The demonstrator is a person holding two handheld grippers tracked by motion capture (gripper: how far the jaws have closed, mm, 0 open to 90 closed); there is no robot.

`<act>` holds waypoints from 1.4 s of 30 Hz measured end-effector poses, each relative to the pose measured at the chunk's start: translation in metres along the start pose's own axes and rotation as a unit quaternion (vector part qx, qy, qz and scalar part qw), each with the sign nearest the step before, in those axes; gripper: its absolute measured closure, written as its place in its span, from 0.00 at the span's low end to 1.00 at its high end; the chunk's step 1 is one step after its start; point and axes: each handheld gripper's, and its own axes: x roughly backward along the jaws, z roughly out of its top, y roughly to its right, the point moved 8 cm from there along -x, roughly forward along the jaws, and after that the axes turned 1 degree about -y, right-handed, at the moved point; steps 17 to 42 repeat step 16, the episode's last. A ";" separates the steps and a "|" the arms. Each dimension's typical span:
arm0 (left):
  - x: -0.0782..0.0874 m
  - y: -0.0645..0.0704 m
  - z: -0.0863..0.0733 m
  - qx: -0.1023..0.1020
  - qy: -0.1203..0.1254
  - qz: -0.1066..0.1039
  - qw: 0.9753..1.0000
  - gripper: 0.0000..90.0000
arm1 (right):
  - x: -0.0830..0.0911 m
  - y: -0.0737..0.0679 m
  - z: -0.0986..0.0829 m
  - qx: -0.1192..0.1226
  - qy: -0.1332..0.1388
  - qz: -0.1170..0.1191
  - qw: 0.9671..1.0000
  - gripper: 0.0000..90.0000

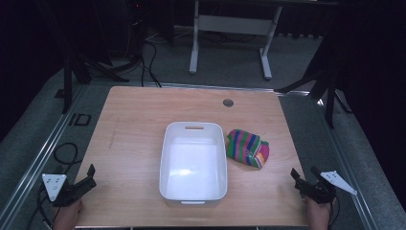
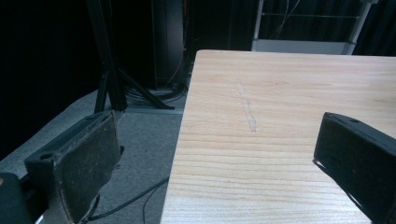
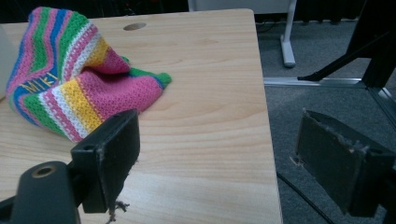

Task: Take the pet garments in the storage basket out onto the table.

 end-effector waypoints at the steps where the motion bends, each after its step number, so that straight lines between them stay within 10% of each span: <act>1: 0.000 0.000 0.000 0.000 0.000 0.000 1.000 0.01 | 0.001 0.000 -0.001 0.000 0.001 -0.003 1.000 0.15; 11: 0.000 0.000 0.000 0.000 -0.001 0.000 1.000 0.01 | 0.006 0.009 0.003 -0.034 0.037 0.005 0.999 0.15; 42: 0.000 0.000 0.000 0.000 0.000 0.000 1.000 0.01 | 0.003 0.010 0.001 -0.024 0.024 -0.016 0.999 0.15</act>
